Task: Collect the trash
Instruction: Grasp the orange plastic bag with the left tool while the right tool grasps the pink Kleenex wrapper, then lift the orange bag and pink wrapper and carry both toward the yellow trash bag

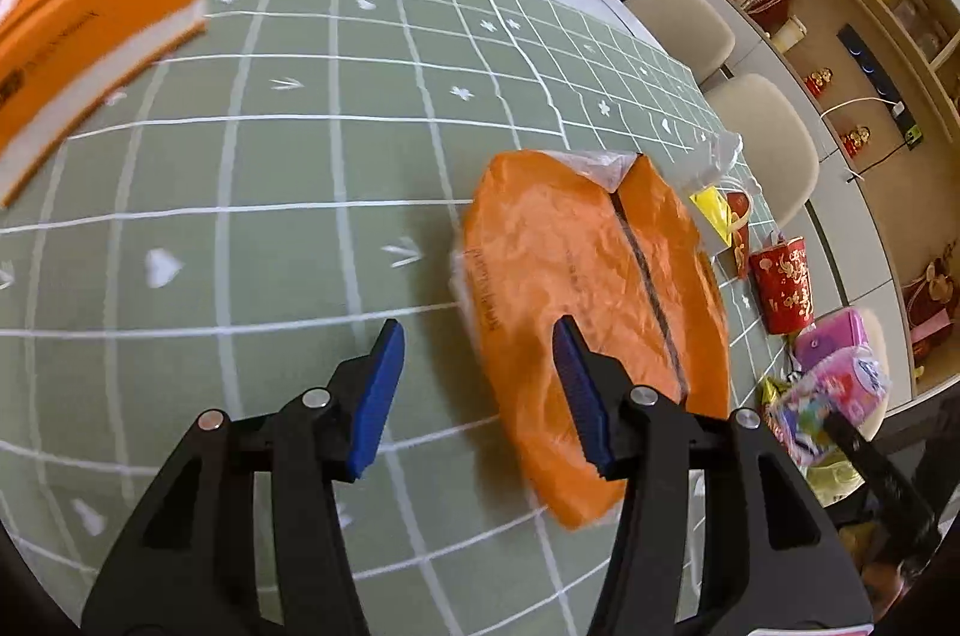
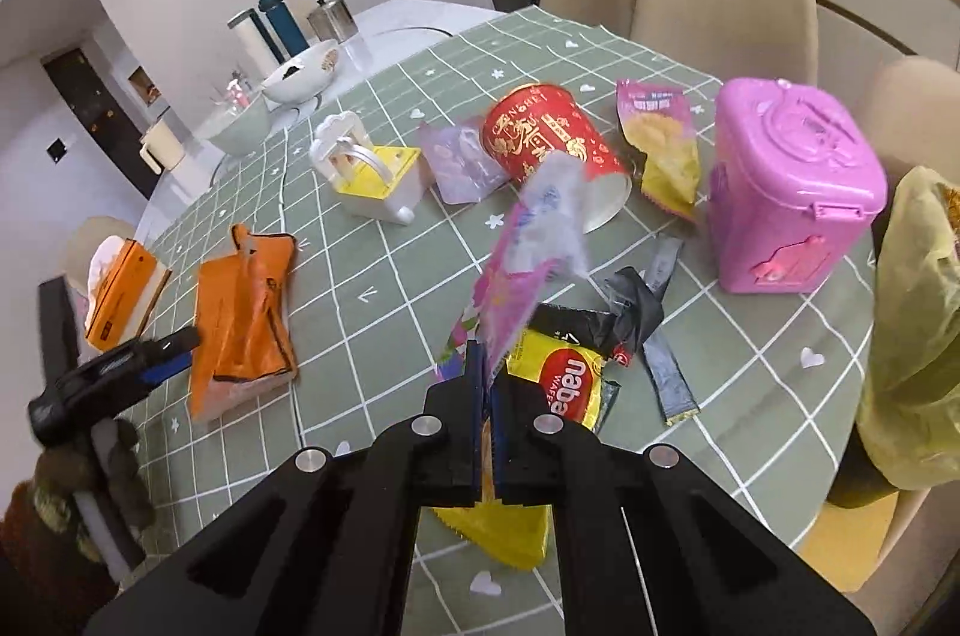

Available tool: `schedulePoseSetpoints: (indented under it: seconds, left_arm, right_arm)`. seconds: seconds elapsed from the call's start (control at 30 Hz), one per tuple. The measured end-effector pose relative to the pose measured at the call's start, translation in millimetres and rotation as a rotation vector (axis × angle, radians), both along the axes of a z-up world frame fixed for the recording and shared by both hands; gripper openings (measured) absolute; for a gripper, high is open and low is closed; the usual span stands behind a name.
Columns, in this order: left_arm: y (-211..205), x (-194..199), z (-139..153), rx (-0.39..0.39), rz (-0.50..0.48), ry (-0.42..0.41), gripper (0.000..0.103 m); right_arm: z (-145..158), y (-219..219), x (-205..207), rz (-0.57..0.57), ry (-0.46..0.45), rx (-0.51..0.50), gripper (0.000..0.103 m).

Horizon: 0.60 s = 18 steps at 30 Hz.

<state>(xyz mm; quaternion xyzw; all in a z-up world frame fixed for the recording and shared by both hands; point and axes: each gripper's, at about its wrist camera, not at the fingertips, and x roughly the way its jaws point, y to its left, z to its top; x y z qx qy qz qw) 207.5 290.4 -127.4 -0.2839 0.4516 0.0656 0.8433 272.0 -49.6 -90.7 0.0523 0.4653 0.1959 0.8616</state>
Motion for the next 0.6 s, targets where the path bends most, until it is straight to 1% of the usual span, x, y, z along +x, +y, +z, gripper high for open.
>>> schedulePoseSetpoints:
  seconds: [0.07, 0.13, 0.2, 0.27, 0.3, 0.33, 0.4, 0.43, 0.47, 0.5, 0.53, 0.6]
  left_arm:
    - [-6.0, 10.9, -1.1, 0.018, -0.007, 0.002, 0.049]
    - [-13.4, 23.3, -1.1, 0.034, -0.021, 0.001, 0.049]
    - [-21.2, 33.6, -0.7, 0.031, -0.043, 0.001, 0.048]
    - [-32.5, 41.2, 2.9, 0.039, -0.086, -0.011, 0.016]
    - [-38.5, 43.8, 5.9, 0.057, -0.109, -0.018, 0.014]
    - [-47.4, 45.1, 11.1, 0.081, -0.14, -0.035, 0.008]
    - [-62.1, 45.6, 18.4, 0.085, -0.194, -0.056, 0.005]
    - [-70.1, 44.4, 21.9, 0.082, -0.224, -0.063, 0.003]
    - [-76.5, 43.3, 24.4, 0.078, -0.248, -0.066, 0.003]
    - [-81.5, 41.8, 26.0, 0.074, -0.267, -0.067, 0.003]
    - [-86.8, 39.7, 27.6, 0.071, -0.289, -0.067, 0.003]
    - [-99.0, 36.0, 29.4, 0.061, -0.345, -0.069, 0.003]
  right_arm:
    - [0.2, -4.2, -6.1, 0.001, 0.0, -0.008, 0.004]
    - [-2.6, -9.7, -9.9, 0.008, 0.02, -0.004, 0.004]
    - [-5.4, -15.0, -15.8, 0.024, 0.04, 0.012, 0.004]
    - [-5.8, -18.1, -20.5, 0.052, 0.052, 0.023, 0.004]
    - [-7.0, -17.8, -21.8, 0.062, 0.058, 0.015, 0.004]
    - [-8.2, -17.7, -22.6, 0.065, 0.061, 0.0, 0.005]
    - [-11.8, -19.8, -22.6, 0.058, 0.064, -0.029, 0.007]
    - [-13.7, -22.4, -21.2, 0.045, 0.067, -0.036, 0.009]
    - [-15.0, -25.5, -19.7, 0.032, 0.07, -0.034, 0.018]
    - [-15.4, -29.5, -16.6, 0.015, 0.073, -0.017, 0.024]
    - [-14.5, -33.3, -13.3, 0.003, 0.07, 0.01, 0.033]
    - [-12.0, -37.2, -6.9, -0.017, 0.055, 0.045, 0.035]
